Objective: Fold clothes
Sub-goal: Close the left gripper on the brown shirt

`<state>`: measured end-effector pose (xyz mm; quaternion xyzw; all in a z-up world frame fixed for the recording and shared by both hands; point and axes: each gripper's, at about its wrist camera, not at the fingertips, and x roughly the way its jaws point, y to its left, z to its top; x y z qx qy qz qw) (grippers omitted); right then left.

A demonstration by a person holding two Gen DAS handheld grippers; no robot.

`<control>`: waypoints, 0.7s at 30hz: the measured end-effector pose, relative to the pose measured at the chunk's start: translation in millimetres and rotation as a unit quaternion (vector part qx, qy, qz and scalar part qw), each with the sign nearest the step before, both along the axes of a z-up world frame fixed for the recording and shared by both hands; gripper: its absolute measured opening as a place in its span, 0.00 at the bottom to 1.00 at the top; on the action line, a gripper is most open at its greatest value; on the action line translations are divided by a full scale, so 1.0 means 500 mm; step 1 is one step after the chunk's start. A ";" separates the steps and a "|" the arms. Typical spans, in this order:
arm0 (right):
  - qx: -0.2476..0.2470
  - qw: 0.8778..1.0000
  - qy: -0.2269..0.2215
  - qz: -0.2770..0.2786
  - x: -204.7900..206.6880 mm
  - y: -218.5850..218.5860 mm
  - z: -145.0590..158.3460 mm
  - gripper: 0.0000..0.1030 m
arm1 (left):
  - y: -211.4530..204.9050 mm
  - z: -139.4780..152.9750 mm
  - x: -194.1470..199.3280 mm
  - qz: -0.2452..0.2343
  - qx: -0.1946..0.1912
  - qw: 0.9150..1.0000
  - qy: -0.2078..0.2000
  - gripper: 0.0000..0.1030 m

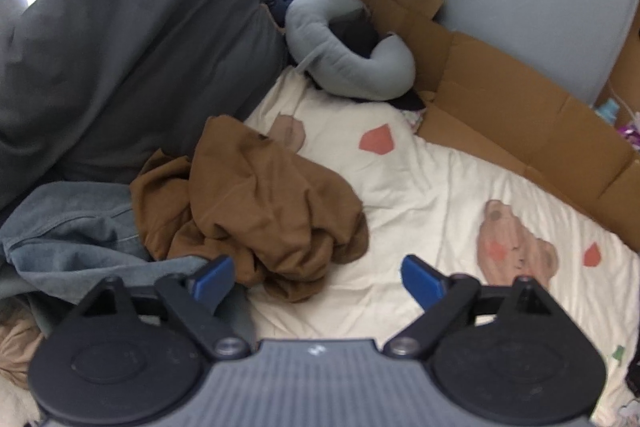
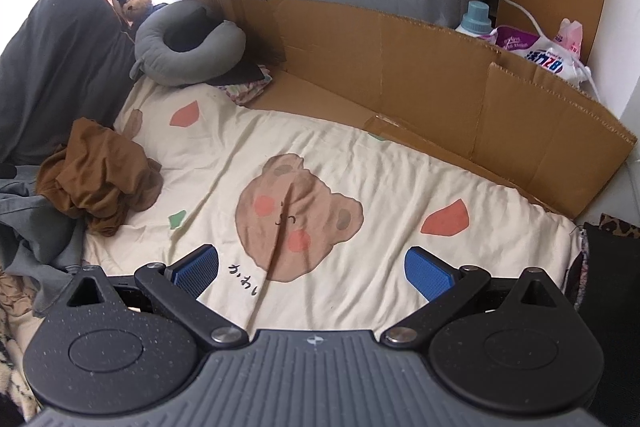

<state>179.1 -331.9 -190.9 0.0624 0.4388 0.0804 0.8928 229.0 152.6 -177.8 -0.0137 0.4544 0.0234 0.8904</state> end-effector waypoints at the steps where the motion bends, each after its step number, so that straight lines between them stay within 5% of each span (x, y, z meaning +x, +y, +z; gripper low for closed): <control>1: 0.004 1.000 -0.004 0.001 0.001 0.000 -0.011 0.99 | 0.005 -0.015 0.001 0.004 0.002 1.000 -0.002 0.87; 21: 0.017 0.999 -0.019 0.021 -0.001 0.016 -0.183 0.99 | 0.025 -0.230 0.013 0.056 0.028 0.996 -0.064 0.75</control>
